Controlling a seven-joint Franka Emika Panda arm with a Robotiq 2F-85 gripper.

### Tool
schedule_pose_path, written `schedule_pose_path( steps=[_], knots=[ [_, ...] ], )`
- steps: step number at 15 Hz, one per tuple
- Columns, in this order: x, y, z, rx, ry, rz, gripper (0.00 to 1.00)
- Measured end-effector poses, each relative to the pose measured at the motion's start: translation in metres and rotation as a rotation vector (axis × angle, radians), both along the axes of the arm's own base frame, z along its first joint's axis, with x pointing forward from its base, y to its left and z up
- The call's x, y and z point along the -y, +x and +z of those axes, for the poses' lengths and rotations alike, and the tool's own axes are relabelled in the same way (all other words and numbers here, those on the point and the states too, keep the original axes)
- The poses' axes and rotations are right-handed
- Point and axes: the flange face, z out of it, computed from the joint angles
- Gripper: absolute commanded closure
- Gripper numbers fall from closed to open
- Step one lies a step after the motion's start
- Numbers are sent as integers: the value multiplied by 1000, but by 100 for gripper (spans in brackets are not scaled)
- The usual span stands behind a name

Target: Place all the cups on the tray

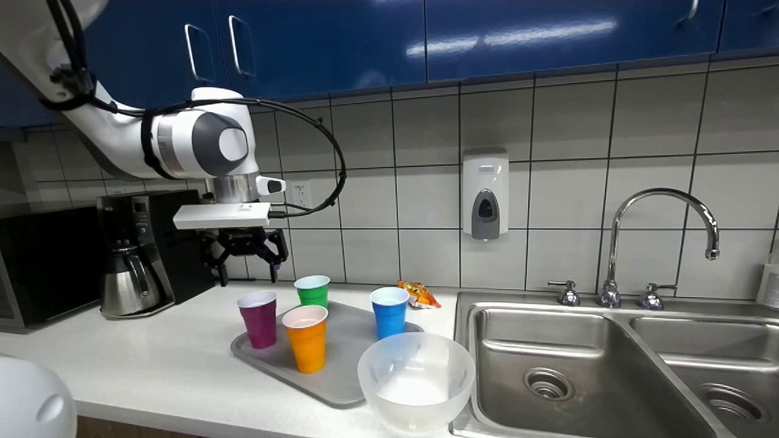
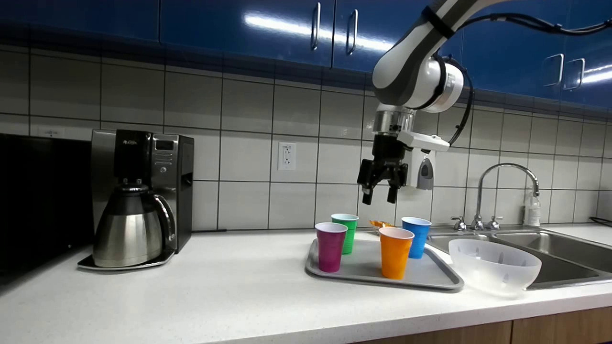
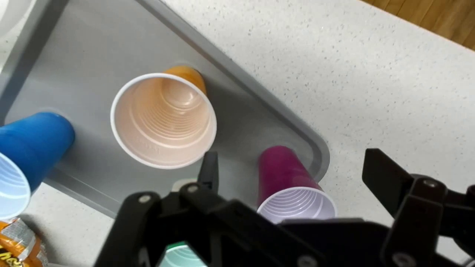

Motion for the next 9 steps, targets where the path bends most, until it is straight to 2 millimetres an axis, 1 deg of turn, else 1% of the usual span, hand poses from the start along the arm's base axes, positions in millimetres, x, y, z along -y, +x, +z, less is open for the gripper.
schedule_pose_path(
  steps=[5,9],
  knots=[
    [8,-11,4,-67,-19,38,0],
    [12,-15,4,-96,-26,51,0]
  ],
)
